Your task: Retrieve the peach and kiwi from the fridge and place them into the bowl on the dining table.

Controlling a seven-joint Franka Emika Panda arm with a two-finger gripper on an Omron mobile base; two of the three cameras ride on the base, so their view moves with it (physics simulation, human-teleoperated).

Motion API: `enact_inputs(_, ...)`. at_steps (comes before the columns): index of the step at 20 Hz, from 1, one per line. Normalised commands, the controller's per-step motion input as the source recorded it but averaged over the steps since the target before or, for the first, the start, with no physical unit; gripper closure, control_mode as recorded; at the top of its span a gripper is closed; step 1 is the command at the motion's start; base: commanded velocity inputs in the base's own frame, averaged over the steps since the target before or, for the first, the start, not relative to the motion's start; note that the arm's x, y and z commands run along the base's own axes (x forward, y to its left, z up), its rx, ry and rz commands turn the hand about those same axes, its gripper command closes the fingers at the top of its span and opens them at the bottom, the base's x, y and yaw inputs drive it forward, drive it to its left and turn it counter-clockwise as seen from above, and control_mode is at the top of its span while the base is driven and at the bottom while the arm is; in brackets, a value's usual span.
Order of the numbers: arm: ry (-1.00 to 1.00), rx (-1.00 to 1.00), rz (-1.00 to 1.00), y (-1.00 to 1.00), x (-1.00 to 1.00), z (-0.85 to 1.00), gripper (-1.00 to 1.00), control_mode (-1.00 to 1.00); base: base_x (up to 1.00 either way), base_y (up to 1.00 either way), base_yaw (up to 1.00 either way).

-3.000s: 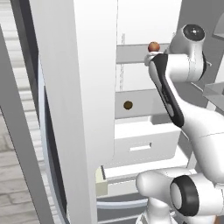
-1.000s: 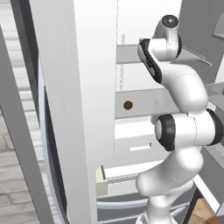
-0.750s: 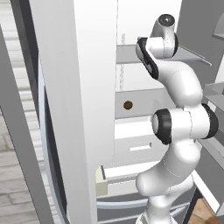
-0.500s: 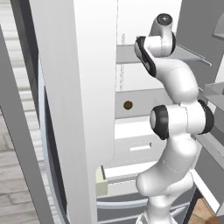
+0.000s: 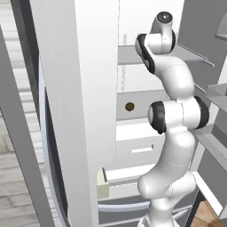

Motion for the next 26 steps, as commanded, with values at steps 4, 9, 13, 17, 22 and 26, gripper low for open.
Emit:
enact_inputs(4,0.01,0.00,0.00,-0.03,0.00,-0.02,-1.00,-1.00,0.00,0.00,0.00)
enact_inputs(9,0.00,0.00,0.00,0.00,-0.01,-0.23,-1.00,-1.00,0.00,0.00,0.00)
enact_inputs(13,0.00,0.00,0.00,0.00,0.00,-0.38,-1.00,-1.00,0.00,0.00,0.00)
enact_inputs(17,0.00,0.00,0.00,0.00,0.01,-0.29,-1.00,-1.00,0.00,0.00,0.00)
enact_inputs(22,0.00,0.00,0.00,-0.01,0.03,-0.25,-1.00,-1.00,0.00,0.00,0.00)
enact_inputs(26,0.00,0.00,0.00,-0.03,0.23,-0.26,-1.00,-1.00,0.00,0.00,0.00)
